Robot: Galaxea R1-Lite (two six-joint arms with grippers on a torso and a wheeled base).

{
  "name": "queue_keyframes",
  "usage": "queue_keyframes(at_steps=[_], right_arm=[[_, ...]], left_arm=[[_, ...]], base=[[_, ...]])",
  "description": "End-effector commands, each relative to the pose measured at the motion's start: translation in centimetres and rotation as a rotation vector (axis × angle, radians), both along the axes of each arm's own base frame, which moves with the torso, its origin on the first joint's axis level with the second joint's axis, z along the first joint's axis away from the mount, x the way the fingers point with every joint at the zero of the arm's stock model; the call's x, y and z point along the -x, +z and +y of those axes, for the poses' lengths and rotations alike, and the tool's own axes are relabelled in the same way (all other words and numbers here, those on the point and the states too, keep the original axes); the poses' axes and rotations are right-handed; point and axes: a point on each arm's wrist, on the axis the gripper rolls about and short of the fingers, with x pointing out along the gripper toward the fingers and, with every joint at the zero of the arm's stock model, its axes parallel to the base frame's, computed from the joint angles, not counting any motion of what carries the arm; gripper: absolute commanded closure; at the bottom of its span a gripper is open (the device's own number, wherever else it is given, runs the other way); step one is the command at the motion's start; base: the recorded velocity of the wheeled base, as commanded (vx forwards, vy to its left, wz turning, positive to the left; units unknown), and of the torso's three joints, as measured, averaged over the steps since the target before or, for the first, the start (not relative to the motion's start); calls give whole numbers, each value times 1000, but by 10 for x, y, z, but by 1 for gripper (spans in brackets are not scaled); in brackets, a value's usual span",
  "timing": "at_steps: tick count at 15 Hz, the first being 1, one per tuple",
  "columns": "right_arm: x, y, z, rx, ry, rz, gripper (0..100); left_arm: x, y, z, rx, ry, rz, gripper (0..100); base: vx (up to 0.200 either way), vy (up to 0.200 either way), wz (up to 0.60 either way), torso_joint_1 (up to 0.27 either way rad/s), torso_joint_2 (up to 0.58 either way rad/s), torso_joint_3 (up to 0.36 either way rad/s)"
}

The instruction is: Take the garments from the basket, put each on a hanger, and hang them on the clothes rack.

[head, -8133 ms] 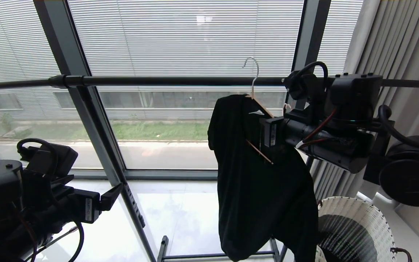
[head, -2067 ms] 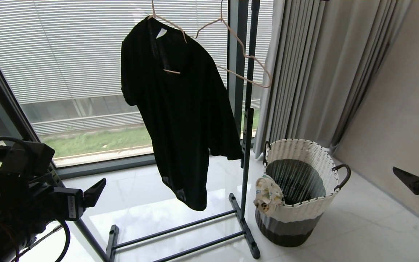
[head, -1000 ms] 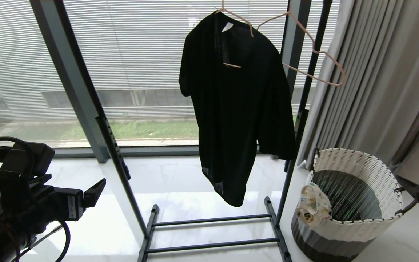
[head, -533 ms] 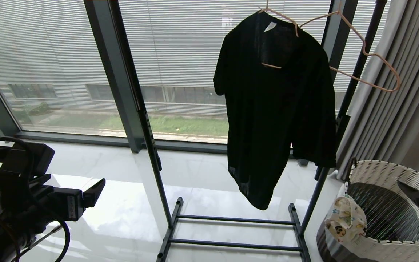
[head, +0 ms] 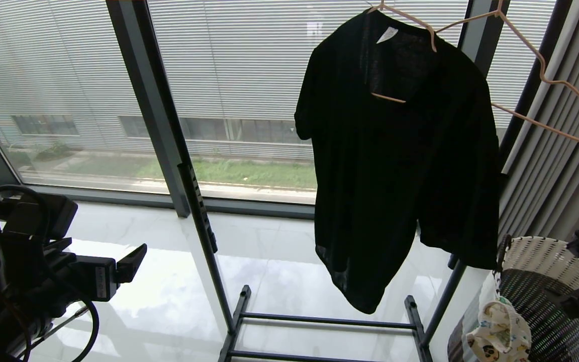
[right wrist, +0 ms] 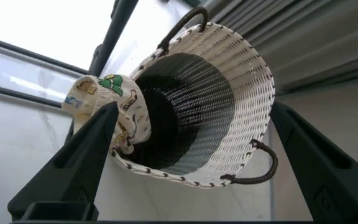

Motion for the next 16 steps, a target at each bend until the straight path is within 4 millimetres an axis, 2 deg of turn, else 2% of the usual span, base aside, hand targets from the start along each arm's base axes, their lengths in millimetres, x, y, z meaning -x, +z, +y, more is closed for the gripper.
queue_keyframes(at_steps=[1, 5, 10, 12, 16], right_arm=[[-24, -40, 0, -6, 12, 213, 0], [-43, -72, 6, -15, 52, 362, 0], [-77, -106, 8, -10, 54, 333, 0], [-85, -112, 7, -2, 55, 334, 0], [-99, -113, 2, 25, 44, 313, 0]], left_arm=[[0, 1, 0, -1, 0, -3, 0], [0, 4, 0, 2, 0, -16, 0], [0, 3, 0, 1, 0, -13, 0], [0, 2, 0, 0, 0, -9, 0], [-1, 1, 0, -1, 0, -3, 0]], base=[[0, 0, 0, 0, 0, 0], [0, 0, 0, 0, 0, 0], [0, 0, 0, 0, 0, 0], [0, 0, 0, 0, 0, 0], [0, 0, 0, 0, 0, 0]])
